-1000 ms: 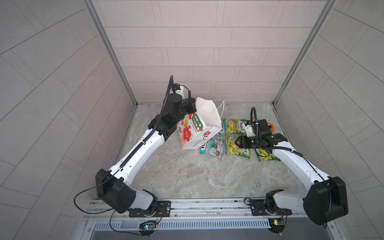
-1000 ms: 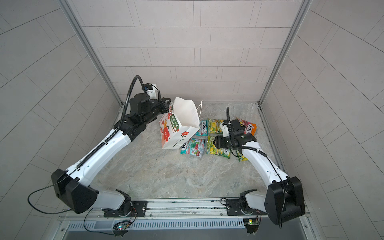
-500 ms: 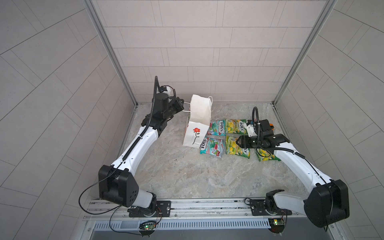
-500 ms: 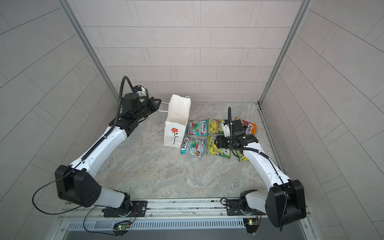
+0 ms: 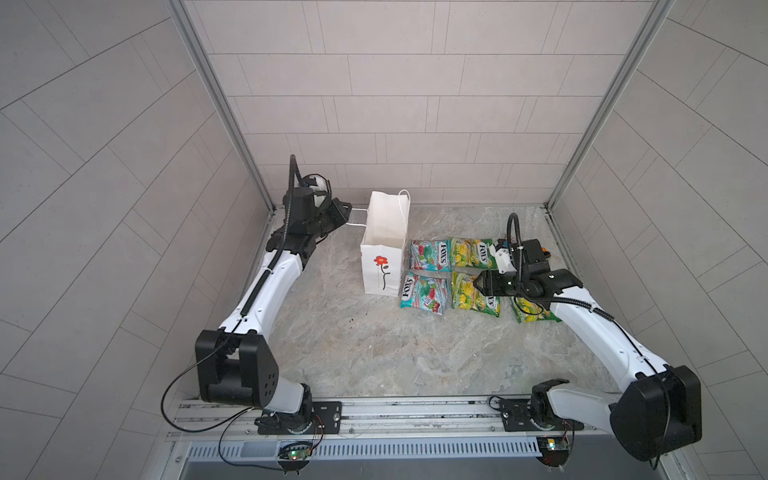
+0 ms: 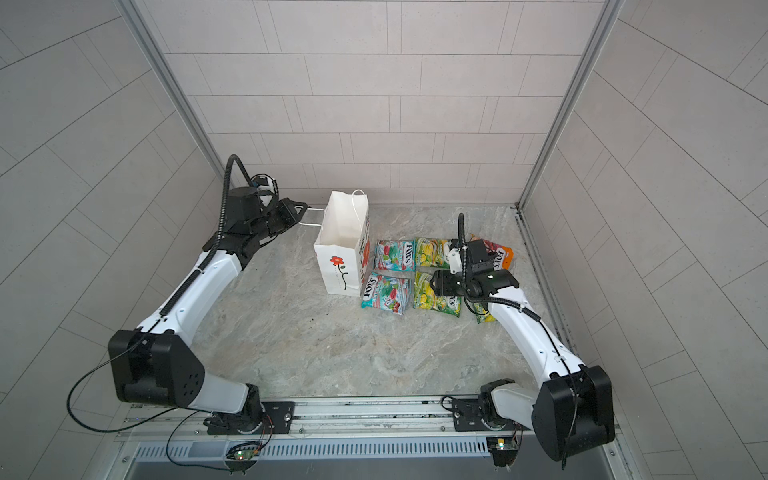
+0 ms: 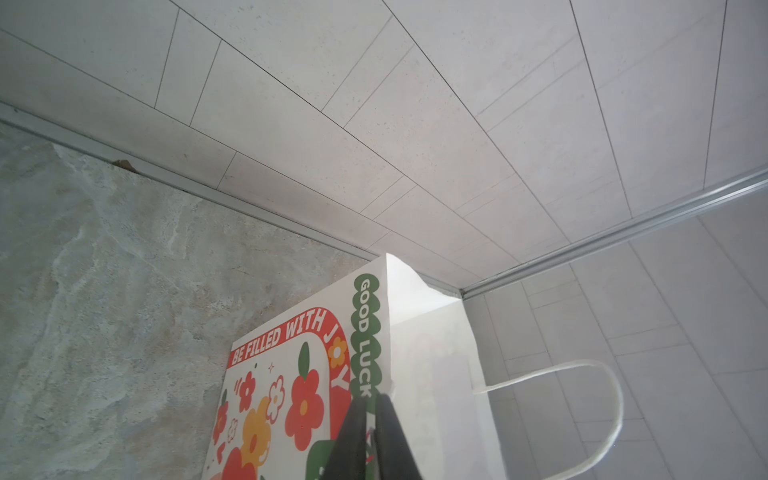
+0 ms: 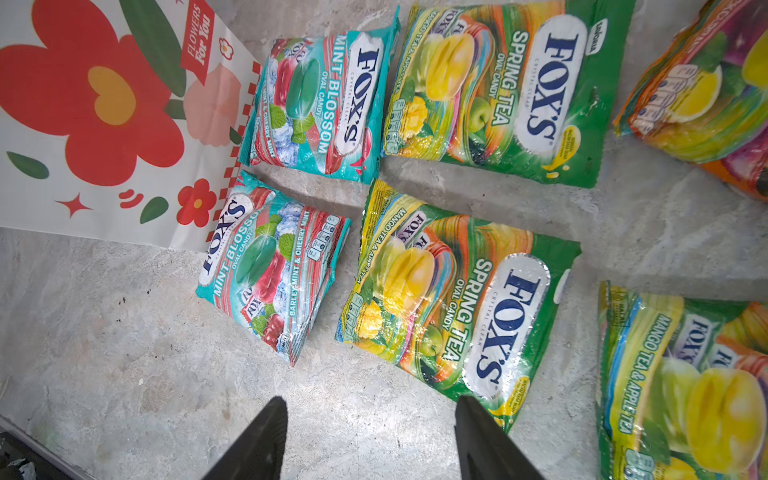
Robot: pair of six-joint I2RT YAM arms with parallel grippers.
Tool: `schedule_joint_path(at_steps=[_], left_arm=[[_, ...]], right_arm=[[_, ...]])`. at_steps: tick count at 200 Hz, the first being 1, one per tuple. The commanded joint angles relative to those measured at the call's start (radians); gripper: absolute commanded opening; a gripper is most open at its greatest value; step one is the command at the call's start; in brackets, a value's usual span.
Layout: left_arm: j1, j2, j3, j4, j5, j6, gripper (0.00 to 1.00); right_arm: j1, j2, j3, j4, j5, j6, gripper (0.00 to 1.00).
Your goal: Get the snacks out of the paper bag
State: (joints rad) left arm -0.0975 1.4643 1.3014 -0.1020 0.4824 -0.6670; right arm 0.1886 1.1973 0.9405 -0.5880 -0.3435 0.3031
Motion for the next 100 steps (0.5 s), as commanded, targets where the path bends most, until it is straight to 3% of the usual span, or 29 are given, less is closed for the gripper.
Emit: schedule_joint_path(at_steps=[1,42,57,100], left_arm=[[0.006,0.004,0.024,-0.02,0.043,0.033,0.26],[0.01,-0.007,0.039,-0.043,0.041,0.047,0.52],[0.014,-0.016,0.05,-0.062,0.027,0.056,0.73],[0.018,-0.065,0.094,-0.139,-0.002,0.126,0.94]], right_arm=[[-0.006,-0.031,-0.016,-0.011,0.022,-0.007,0.66],[-0.008,-0.046,-0.025,-0.012,0.033,-0.006,0.66],[-0.01,-0.049,-0.03,-0.006,0.04,-0.005,0.66],[-0.011,-0.063,-0.054,0.021,0.09,0.011,0.66]])
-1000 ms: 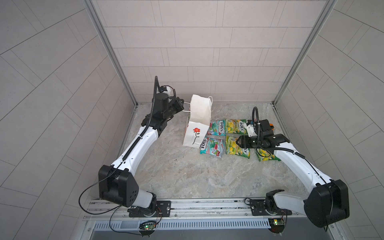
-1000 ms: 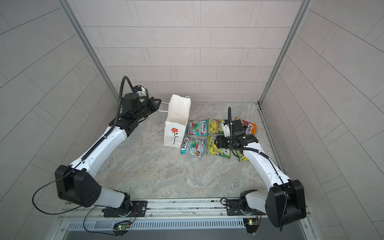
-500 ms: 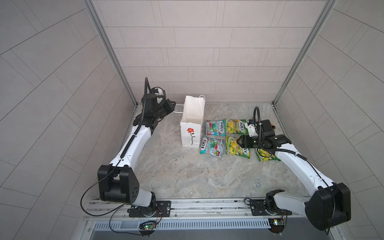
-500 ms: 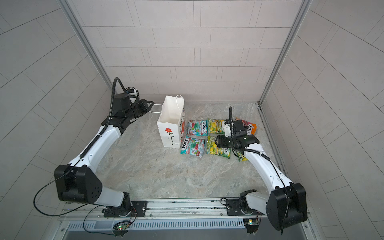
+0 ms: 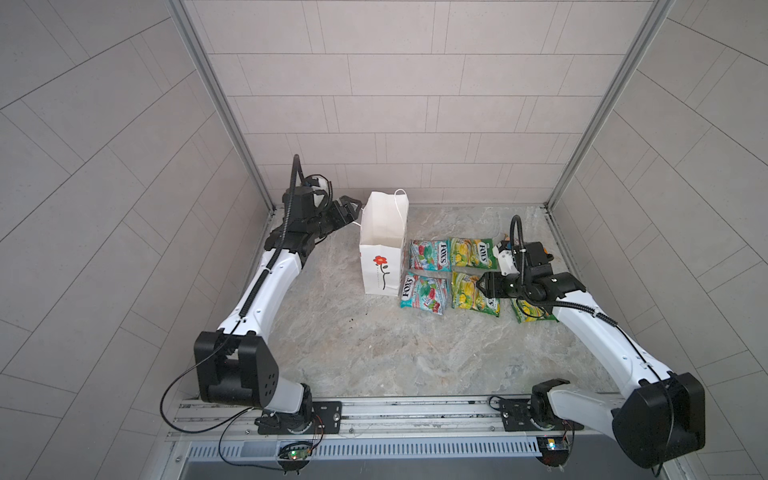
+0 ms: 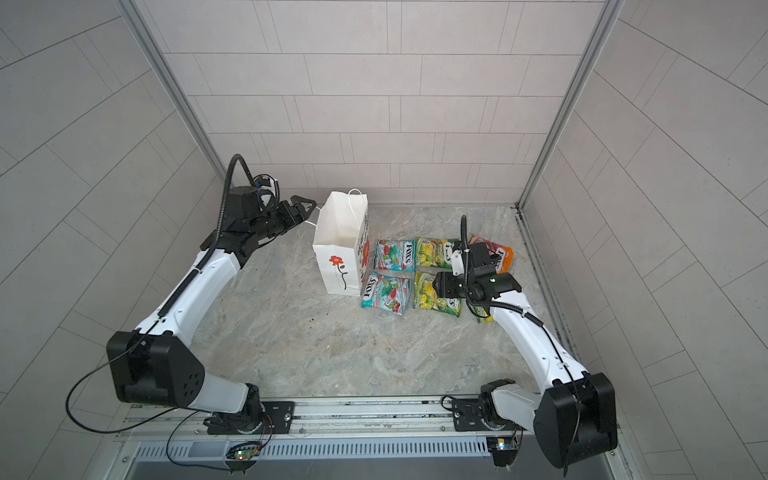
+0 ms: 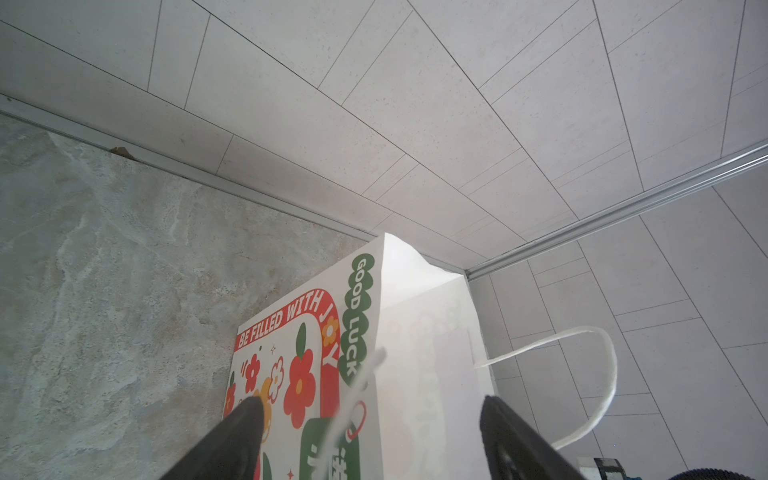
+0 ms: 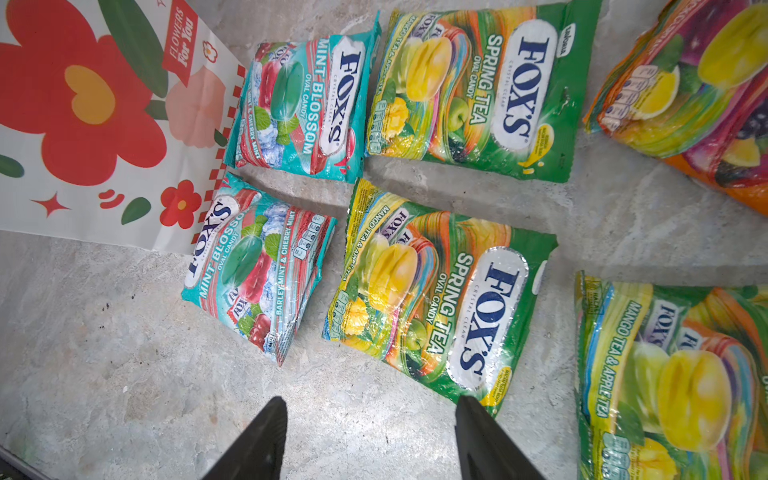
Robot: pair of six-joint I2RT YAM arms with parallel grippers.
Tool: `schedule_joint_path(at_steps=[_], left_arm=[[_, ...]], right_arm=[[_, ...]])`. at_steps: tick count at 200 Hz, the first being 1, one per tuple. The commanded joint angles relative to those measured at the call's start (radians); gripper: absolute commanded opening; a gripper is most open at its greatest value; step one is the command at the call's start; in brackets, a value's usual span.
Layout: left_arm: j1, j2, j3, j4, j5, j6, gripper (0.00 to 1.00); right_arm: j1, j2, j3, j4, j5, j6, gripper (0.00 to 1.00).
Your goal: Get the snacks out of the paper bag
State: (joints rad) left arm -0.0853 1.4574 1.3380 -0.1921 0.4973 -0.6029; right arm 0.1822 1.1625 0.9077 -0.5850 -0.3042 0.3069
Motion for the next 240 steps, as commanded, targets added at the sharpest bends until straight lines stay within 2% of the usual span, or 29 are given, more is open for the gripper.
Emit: schedule_joint_path(at_steps=[1,26,54,90,116,139,187,240], left_arm=[[0.007,-0.061,0.059,-0.052,-0.018,0.065,0.94],[0.01,-0.102,0.095,-0.134,-0.075,0.149,1.0],[0.01,-0.169,0.107,-0.221,-0.22,0.239,1.0],[0.01,-0.268,0.052,-0.25,-0.473,0.305,1.0],[0.01,-0.336,-0.04,-0.229,-0.688,0.295,1.0],[0.011,-0.385,-0.142,-0.185,-0.81,0.282,1.0],[0.01,-0.435,-0.298,-0.122,-0.908,0.264,1.0],[0.011,-0.487,-0.567,0.111,-0.958,0.3,1.0]], right_arm=[[-0.004,-0.029,-0.022,0.019,0.053,0.007,0.66],[-0.007,-0.048,-0.048,0.057,0.118,0.026,0.66],[-0.007,-0.068,-0.084,0.12,0.257,0.05,0.66],[-0.009,-0.078,-0.123,0.214,0.459,0.06,0.66],[-0.009,-0.075,-0.154,0.31,0.648,0.063,0.66],[-0.01,-0.064,-0.182,0.411,0.779,0.035,0.66],[-0.019,-0.001,-0.236,0.643,0.959,-0.062,0.67],[-0.023,0.036,-0.363,0.908,1.076,-0.169,0.67]])
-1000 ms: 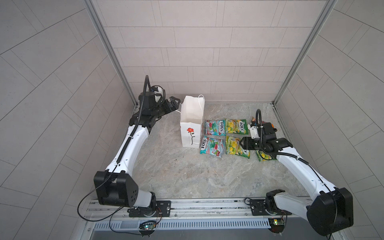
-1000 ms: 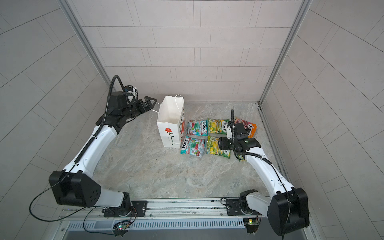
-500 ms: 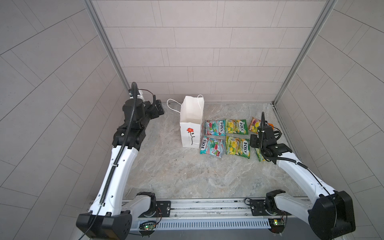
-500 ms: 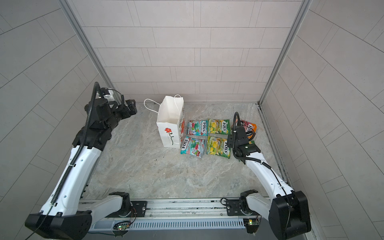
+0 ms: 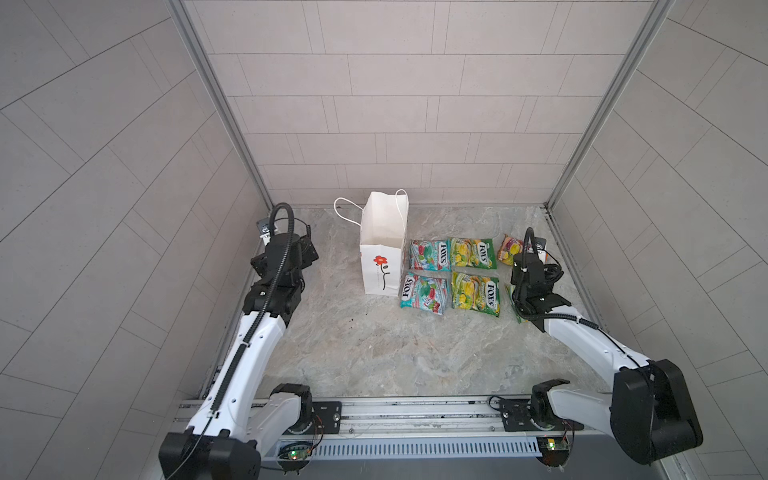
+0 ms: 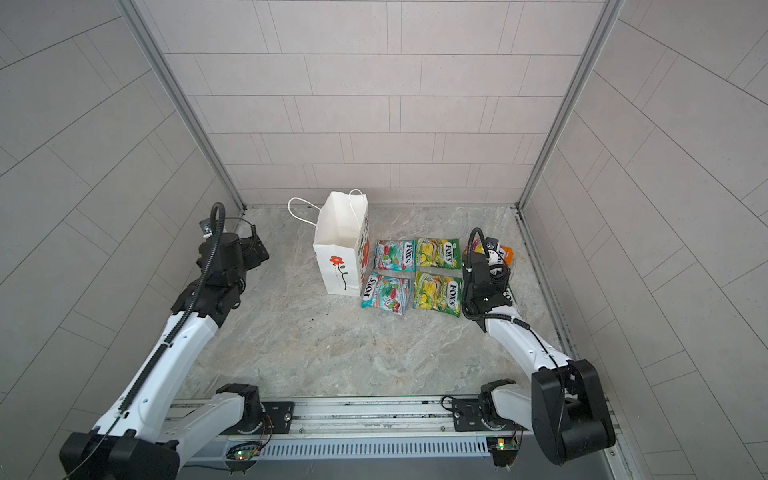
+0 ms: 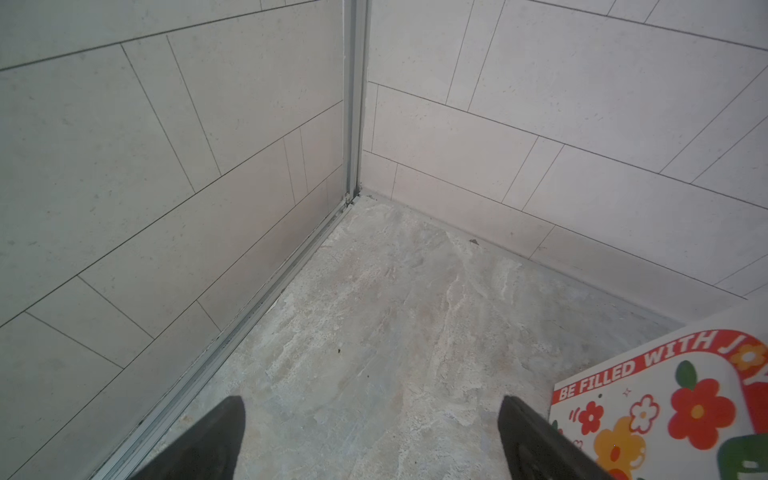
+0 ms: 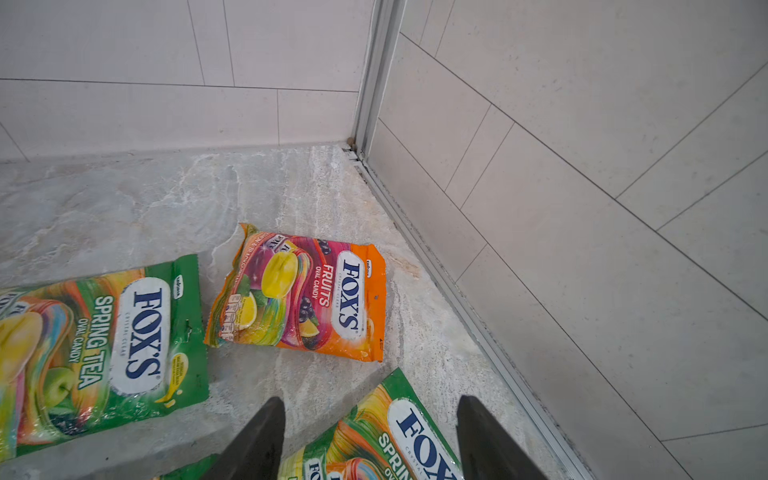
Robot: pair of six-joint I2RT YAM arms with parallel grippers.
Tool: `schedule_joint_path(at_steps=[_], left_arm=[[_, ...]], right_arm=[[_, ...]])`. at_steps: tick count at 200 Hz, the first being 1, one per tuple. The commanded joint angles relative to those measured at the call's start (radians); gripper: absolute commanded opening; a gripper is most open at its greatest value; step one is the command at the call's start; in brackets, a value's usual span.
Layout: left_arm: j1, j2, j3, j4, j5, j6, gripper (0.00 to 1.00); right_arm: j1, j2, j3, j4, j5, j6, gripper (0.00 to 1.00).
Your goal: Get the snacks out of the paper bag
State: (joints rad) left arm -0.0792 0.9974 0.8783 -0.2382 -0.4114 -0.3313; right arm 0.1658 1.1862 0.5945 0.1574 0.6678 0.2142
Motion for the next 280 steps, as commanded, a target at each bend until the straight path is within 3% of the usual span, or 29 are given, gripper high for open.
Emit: schedule_joint_path(at_steps=[1,44,81,141,186,233,280], left_arm=[[0.005,-0.03,-0.113,0.163,-0.049,0.03,1.0],[0.004,-0.033,-0.352,0.432,-0.037,0.067,1.0],[0.006,0.02,-0.483,0.621,-0.031,0.108,1.0],[0.021,0.222,-0.521,0.86,-0.012,0.209,1.0],[0.04,0.315,-0.542,0.996,0.041,0.215,1.0],[0.078,0.425,-0.581,1.214,0.223,0.254,1.0],[0.117,0.493,-0.579,1.261,0.365,0.25,1.0]], right_arm=[[-0.006,0.012,-0.053,0.171,0.106,-0.078,0.67],[-0.009,0.028,-0.163,0.335,0.121,-0.116,0.7],[-0.009,0.072,-0.187,0.372,0.12,-0.11,0.7],[-0.011,0.15,-0.195,0.484,0.066,-0.134,0.77],[-0.024,0.182,-0.223,0.586,-0.002,-0.135,0.79],[-0.064,0.227,-0.264,0.728,-0.086,-0.108,0.8],[-0.102,0.263,-0.269,0.756,-0.182,-0.089,0.8]])
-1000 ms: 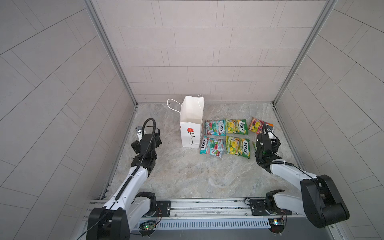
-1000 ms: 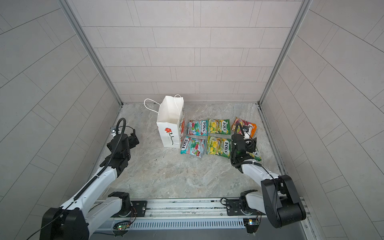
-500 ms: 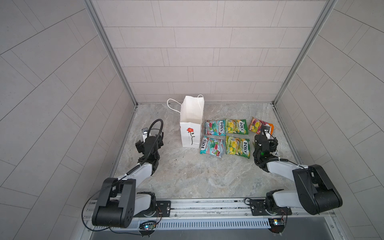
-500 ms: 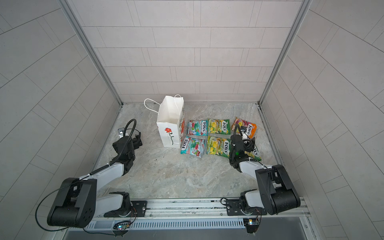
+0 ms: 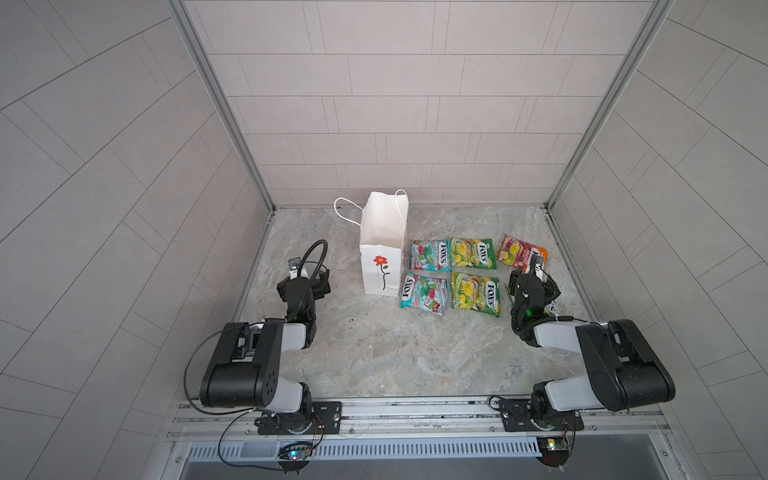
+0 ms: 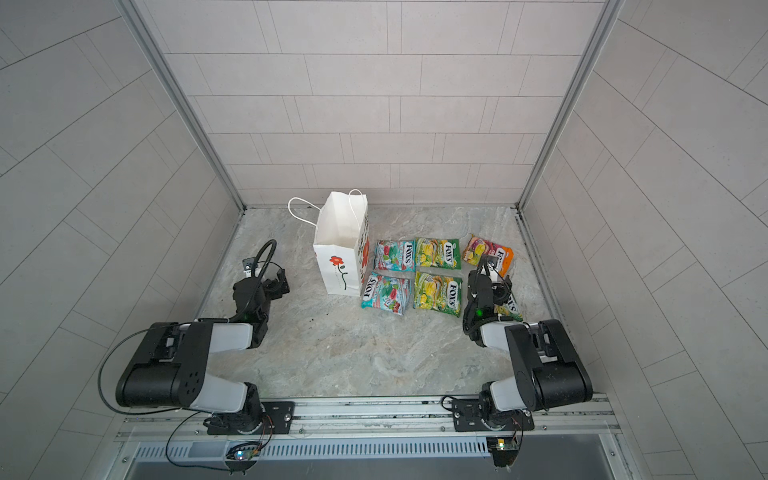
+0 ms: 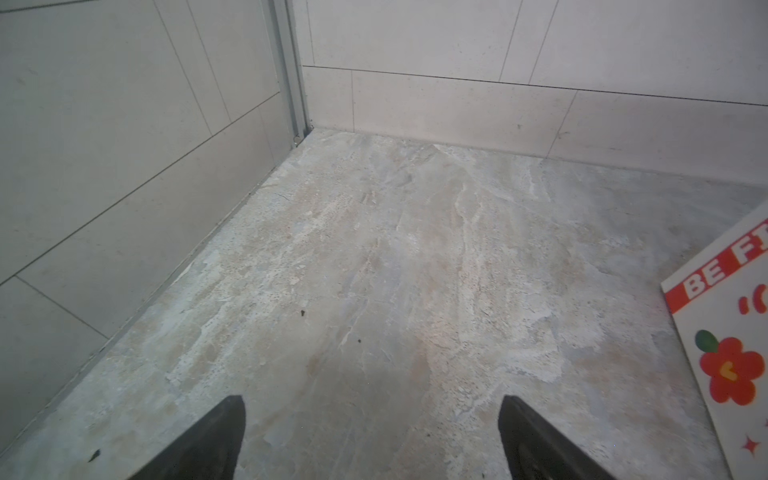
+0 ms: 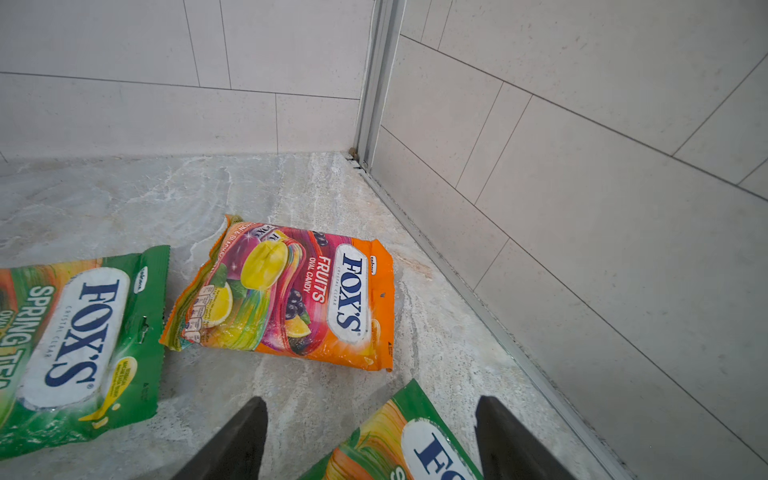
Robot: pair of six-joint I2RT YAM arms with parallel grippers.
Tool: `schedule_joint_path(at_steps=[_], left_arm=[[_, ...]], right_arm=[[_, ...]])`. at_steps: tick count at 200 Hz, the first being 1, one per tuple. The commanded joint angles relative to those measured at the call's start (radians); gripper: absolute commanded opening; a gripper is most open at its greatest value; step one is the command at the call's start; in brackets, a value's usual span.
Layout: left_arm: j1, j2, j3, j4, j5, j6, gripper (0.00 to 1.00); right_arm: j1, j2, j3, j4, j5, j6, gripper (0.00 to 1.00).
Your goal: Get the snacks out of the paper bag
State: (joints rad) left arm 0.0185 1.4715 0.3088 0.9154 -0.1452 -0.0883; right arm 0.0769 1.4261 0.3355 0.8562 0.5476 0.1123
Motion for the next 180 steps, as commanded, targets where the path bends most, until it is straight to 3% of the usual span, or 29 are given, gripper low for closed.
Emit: schedule_joint_path(at_steps=[1,50,114,129,160,180], left_arm=[[0.02,0.022,-0.01,0.111,0.102,0.006,1.0],[0.027,0.131,-0.051,0.281,0.154,0.02,1.0],[0.021,0.116,0.042,0.094,0.091,0.014,1.0],[0.016,0.114,0.047,0.083,0.079,0.018,1.0],[0.015,0.112,0.039,0.095,0.096,0.02,1.0],[0.014,0.112,0.052,0.069,0.109,0.028,1.0]], right_arm=[[-0.014,0.024,-0.01,0.059,-0.065,0.013,0.8],[-0.035,0.051,-0.053,0.165,-0.153,0.006,0.81],[-0.036,0.106,-0.073,0.23,-0.213,-0.013,0.82],[-0.032,0.177,-0.085,0.365,-0.231,-0.042,0.85],[-0.026,0.154,-0.026,0.22,-0.213,-0.042,0.99],[-0.016,0.144,-0.002,0.156,-0.212,-0.052,0.99]])
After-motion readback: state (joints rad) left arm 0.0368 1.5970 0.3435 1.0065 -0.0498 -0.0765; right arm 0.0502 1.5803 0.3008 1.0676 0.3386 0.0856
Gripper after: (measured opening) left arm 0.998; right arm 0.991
